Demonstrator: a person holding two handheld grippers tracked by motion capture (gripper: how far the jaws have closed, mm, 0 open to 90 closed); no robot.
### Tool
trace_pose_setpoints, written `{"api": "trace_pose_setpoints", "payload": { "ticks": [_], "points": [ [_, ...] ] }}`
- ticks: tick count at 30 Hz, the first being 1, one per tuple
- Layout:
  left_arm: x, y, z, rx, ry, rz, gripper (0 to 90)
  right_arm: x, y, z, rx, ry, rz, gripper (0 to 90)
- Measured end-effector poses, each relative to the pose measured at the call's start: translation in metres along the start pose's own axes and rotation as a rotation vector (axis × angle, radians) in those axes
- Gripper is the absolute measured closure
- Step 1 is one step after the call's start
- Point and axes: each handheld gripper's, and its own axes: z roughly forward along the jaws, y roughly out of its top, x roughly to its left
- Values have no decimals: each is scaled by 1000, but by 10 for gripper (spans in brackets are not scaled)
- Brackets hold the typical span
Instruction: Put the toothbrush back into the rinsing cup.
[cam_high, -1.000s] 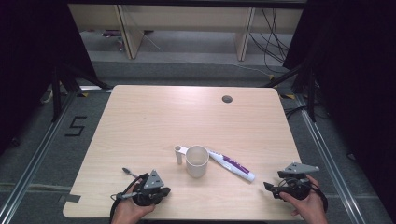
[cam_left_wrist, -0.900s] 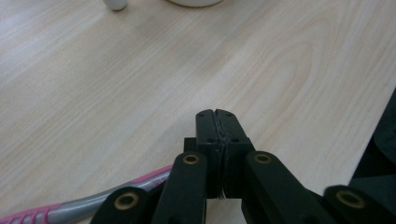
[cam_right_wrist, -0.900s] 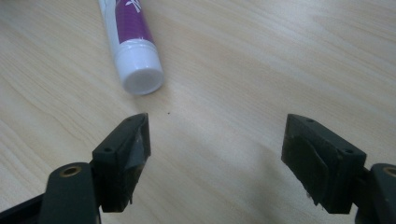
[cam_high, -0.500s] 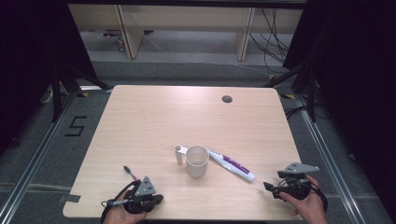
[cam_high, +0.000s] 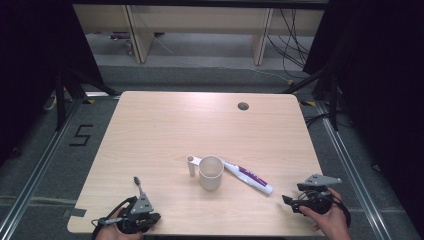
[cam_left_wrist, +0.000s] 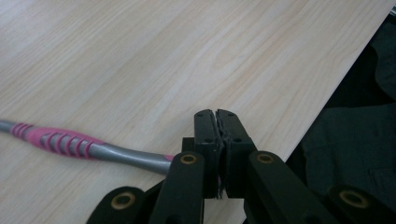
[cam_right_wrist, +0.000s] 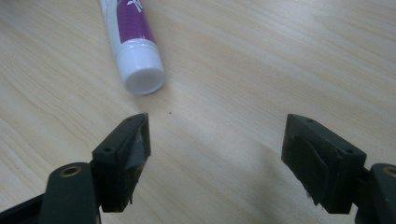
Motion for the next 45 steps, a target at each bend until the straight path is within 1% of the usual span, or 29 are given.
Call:
{"api": "trace_pose_setpoints", "payload": {
  "ticks": [7, 8, 9, 10, 11, 12, 13, 14, 15, 16, 17, 19, 20, 21, 22, 23, 25, 26, 27, 28, 31, 37, 38, 39, 40, 41, 43, 44, 45],
  "points": [
    [9, -7, -9, 32, 26, -8, 864, 0, 0, 0, 2, 0, 1, 245],
    [12, -7, -11, 32, 28, -12, 860, -1, 0, 1, -12, 2, -19, 245],
    [12, -7, -11, 32, 28, -12, 854, -1, 0, 1, -12, 2, -19, 245],
    [13, -5, -13, 25, 33, -22, 842, 0, 0, 0, 4, -7, 1, 245],
    [14, -3, -15, 24, 44, -38, 823, 0, 0, 0, 5, -8, 1, 246],
    [15, -2, -17, 25, 33, -49, 790, 0, 0, 0, 1, -6, 2, 245],
    [16, -1, -18, 35, 29, -66, 729, 0, 0, 0, 3, 1, 1, 245],
    [16, -1, -18, 35, 29, -66, 673, 0, 0, 0, 3, 1, 1, 245],
    [18, 0, -20, 46, 28, -83, 673, 0, 0, 0, 1, 1, 0, 246],
    [20, 1, -21, 40, 44, -110, 649, -1, 0, 0, -1, -3, -15, 246],
    [22, 1, -23, 38, 51, -130, 635, 0, 0, 0, 3, 1, 0, 246],
    [27, 1, -26, 49, 55, -183, 585, -2, 0, 1, -14, 3, -24, 246],
    [33, 0, -27, 51, 66, -221, 523, 0, 0, 0, 1, 4, 0, 246],
    [37, 0, -28, 66, 58, -244, 503, 0, 0, 0, 2, -1, 1, 246],
    [37, 0, -28, 66, 58, -244, 486, 0, 0, 0, 2, -1, 1, 246],
    [39, 0, -28, 57, 64, -271, 476, 1, 0, 0, 5, -3, 3, 246],
    [46, 0, -26, 72, 61, -301, 462, 1, 0, 0, 5, -4, 1, 246],
    [47, 0, -26, 79, 54, -307, 450, -1, 0, 1, -8, -9, -22, 246],
    [48, 0, -24, 85, 52, -315, 450, -1, 0, 1, -8, -9, -22, 246],
    [51, 1, -21, 110, 43, -311, 451, -1, 0, 1, -4, -6, -23, 246],
    [52, 1, -18, 105, 38, -325, 464, -1, 0, 1, -4, -7, -22, 246],
    [54, 6, -12, 118, 40, -308, 506, 0, 0, 1, -4, -2, -23, 247],
    [55, 7, -11, 123, 38, -294, 519, 0, 0, 2, -2, 15, -8, 247],
    [55, 8, -10, 123, 39, -290, 536, 0, 0, 2, 4, 19, -16, 246],
    [56, 9, -9, 133, 40, -278, 557, 0, 0, 1, 7, 23, -6, 247],
    [56, 13, -7, 143, 45, -259, 571, -1, 0, 2, -1, 18, -19, 247],
    [55, 14, -6, 139, 49, -256, 585, -1, 0, 2, -1, 18, -19, 247],
    [56, 16, -5, 149, 49, -241, 597, -1, 0, 2, 0, 16, -19, 247],
    [56, 18, -4, 153, 49, -231, 613, 0, 0, 1, -3, -3, -19, 247]
  ]
}}
